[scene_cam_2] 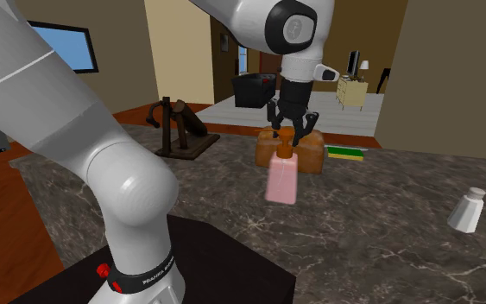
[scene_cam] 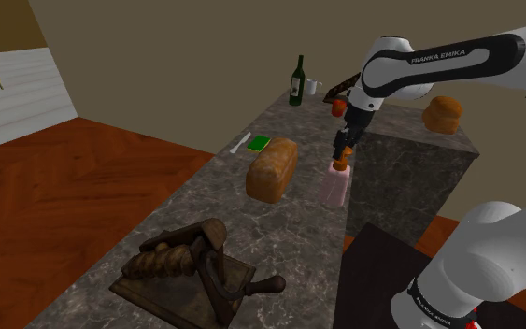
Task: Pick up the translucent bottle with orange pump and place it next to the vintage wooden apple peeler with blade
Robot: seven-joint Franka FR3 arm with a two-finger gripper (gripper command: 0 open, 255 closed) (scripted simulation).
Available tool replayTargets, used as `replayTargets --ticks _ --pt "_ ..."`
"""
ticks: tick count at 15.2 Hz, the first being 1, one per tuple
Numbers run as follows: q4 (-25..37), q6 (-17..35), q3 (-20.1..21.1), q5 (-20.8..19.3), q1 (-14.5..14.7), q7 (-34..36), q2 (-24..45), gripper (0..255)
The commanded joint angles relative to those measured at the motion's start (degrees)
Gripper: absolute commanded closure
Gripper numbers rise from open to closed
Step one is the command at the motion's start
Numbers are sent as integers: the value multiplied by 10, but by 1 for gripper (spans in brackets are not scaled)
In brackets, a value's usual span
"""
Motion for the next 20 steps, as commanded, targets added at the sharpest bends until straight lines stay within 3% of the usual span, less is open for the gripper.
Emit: replayTargets --ticks 1,4,20 --pt "0 0 0 0 0 0 0 255" --pt "0 0 0 0 0 0 0 255" --pt "113 -124 9 -1 2 18 -13 255"
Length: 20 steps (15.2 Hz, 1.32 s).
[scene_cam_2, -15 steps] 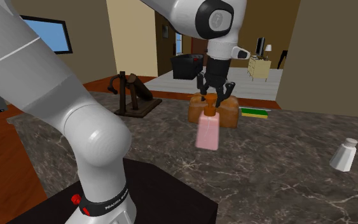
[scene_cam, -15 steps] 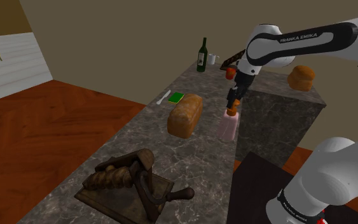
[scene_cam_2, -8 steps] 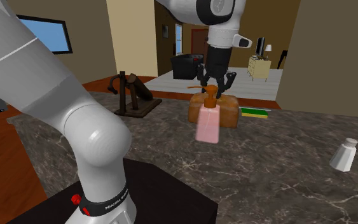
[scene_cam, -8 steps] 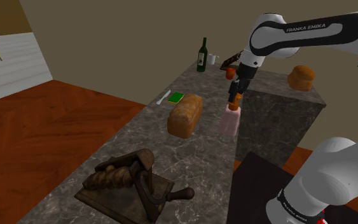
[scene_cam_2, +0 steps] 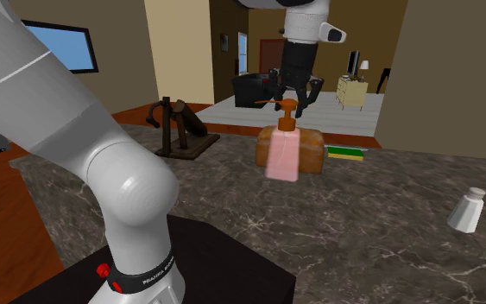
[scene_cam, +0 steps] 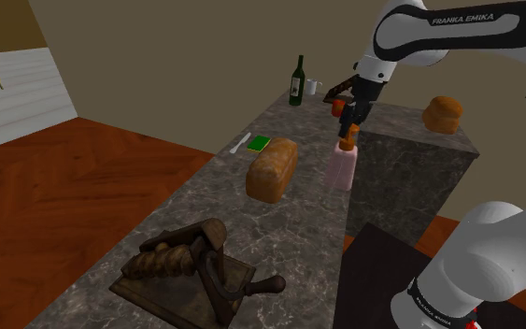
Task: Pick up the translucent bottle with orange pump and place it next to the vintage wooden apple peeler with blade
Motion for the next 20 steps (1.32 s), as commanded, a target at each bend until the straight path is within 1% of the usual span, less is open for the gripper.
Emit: replayTargets --ticks 1,20 --pt "15 -15 1 0 0 2 -1 255" --pt "186 -157 4 7 8 17 29 255"
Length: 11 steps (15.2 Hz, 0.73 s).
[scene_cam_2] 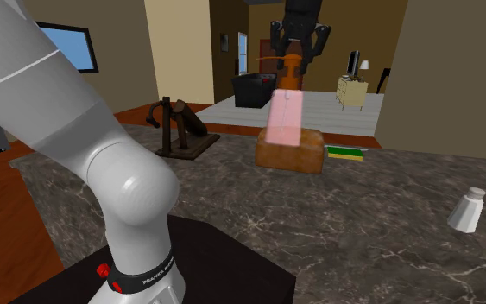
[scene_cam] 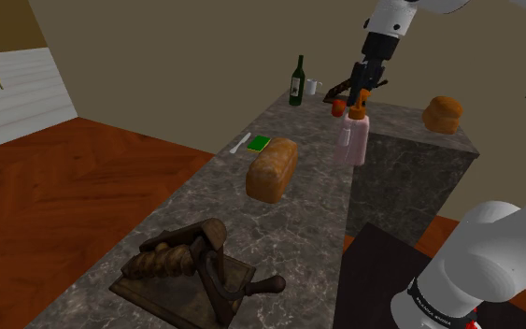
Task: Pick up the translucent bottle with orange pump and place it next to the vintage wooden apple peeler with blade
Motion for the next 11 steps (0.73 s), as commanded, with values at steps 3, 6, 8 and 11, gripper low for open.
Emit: replayTargets --ticks 3,6,8,11 --pt "42 -31 -1 2 2 2 11 255" --pt "74 -54 -2 4 3 4 21 255" --pt "97 -69 -2 5 4 5 28 255" --pt "132 -93 -4 8 6 6 40 255"
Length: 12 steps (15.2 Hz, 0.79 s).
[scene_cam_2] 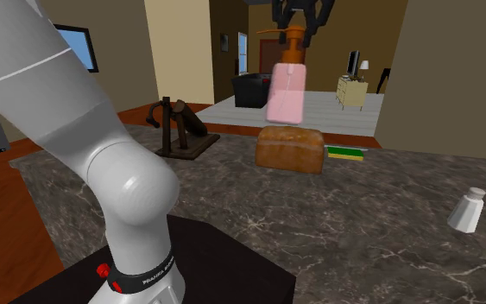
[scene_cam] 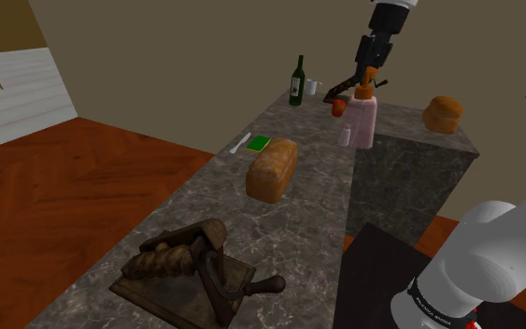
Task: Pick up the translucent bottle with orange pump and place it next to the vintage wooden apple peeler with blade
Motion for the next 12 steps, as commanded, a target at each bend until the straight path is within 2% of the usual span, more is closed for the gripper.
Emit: replayTargets --ticks 1,12 --pt "24 -16 0 2 1 2 8 255" --pt "175 -110 -10 15 6 5 67 255"
